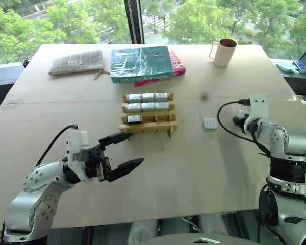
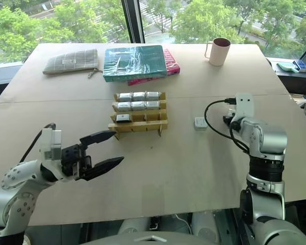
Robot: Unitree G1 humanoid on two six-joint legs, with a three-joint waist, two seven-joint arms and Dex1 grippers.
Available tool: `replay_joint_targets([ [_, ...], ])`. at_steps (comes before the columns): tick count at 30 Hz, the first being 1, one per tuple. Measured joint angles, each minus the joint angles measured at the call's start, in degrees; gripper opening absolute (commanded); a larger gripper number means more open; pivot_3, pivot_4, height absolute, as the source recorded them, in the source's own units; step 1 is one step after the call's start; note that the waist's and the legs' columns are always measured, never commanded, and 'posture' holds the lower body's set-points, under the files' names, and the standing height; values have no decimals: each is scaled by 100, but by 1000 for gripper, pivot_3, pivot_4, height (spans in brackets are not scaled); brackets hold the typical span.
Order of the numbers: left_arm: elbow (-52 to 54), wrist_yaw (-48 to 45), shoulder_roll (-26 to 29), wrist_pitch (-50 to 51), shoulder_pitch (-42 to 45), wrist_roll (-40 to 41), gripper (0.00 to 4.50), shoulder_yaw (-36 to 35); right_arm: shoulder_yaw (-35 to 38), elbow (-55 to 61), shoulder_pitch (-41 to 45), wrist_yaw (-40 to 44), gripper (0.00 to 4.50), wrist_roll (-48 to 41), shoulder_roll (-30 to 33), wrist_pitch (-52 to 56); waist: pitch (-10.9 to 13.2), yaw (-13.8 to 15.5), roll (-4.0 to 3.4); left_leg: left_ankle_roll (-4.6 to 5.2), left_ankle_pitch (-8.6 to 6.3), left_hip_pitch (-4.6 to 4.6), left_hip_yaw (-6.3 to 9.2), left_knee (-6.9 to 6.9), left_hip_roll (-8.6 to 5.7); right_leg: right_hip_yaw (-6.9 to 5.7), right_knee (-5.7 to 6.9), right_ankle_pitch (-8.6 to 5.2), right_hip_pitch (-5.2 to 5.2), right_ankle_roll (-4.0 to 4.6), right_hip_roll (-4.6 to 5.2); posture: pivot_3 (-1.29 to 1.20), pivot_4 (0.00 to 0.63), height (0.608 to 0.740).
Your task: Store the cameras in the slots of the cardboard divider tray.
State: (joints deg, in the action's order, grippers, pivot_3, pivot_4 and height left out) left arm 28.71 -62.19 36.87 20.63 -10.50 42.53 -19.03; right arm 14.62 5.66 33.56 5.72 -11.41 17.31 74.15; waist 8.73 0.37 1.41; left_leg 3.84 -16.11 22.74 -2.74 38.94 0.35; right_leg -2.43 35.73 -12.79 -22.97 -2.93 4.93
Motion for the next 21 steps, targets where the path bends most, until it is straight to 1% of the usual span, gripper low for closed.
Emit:
replay_joint_targets([
  [4, 2, 75, -1, -11, -55, 5, 4500, 0, -88, -47, -6, 44, 824, 15, 134, -84, 1, 1, -2, 0, 0, 0, 0, -1, 0, 0, -3, 0, 0, 0, 0, 0, 150, 740],
  [6, 8, 123, -7, -15, -56, 20, 4500, 0, -262, 39, -193, 266, 824, 13, 360, -434, 1, 18, -1, 1, 0, 1, 2, -4, -1, -1, -8, 0, 1, 0, 0, 0, 150, 740],
  [7, 8, 145, -10, -15, -72, 26, 4500, 2, -326, 152, -375, 500, 824, -23, 476, -769, 1, 23, -1, 1, -1, 1, 1, -7, -1, 0, -12, 0, 1, -1, 0, 0, 150, 740],
  [10, 0, 279, -86, -16, -83, 45, 4500, -10, -804, 857, -993, 1776, 824, -289, 1094, -1994, 7, 10, -12, 3, -1, 3, -2, -19, -2, 5, -24, 0, -3, -3, -1, 0, 150, 740],
  [14, -2, 407, -155, -21, -8, 47, 4500, -9, -1429, 1644, -1044, 3109, 824, -495, 1649, -3313, 2, -76, -4, 1, -1, -2, -1, -20, 5, 2, -19, 0, -3, -4, -3, 0, 150, 740],
  [17, -21, 465, -257, -124, -158, 23, 4500, -36, -1909, 1726, -795, 3720, 824, -598, 1661, -3784, -2, -123, 3, 2, -1, -9, -4, -20, 7, 3, -21, 0, 2, -3, 0, 0, 150, 740],
  [20, -206, 496, -377, -253, -501, -2, 4500, -230, -2349, 1561, -292, 4058, 824, -684, 1385, -3956, 0, -132, 2, 1, -1, -10, -5, -20, 8, 3, -20, 0, 0, -2, 3, 0, 150, 740],
  [21, -373, 475, -480, -397, -666, 2, 4500, -415, -2611, 1356, 39, 4218, 824, -660, 1247, -4080, -1, -126, 3, 1, -1, -10, -2, -20, 9, 0, -19, -1, -6, -1, 5, 0, 150, 740],
])
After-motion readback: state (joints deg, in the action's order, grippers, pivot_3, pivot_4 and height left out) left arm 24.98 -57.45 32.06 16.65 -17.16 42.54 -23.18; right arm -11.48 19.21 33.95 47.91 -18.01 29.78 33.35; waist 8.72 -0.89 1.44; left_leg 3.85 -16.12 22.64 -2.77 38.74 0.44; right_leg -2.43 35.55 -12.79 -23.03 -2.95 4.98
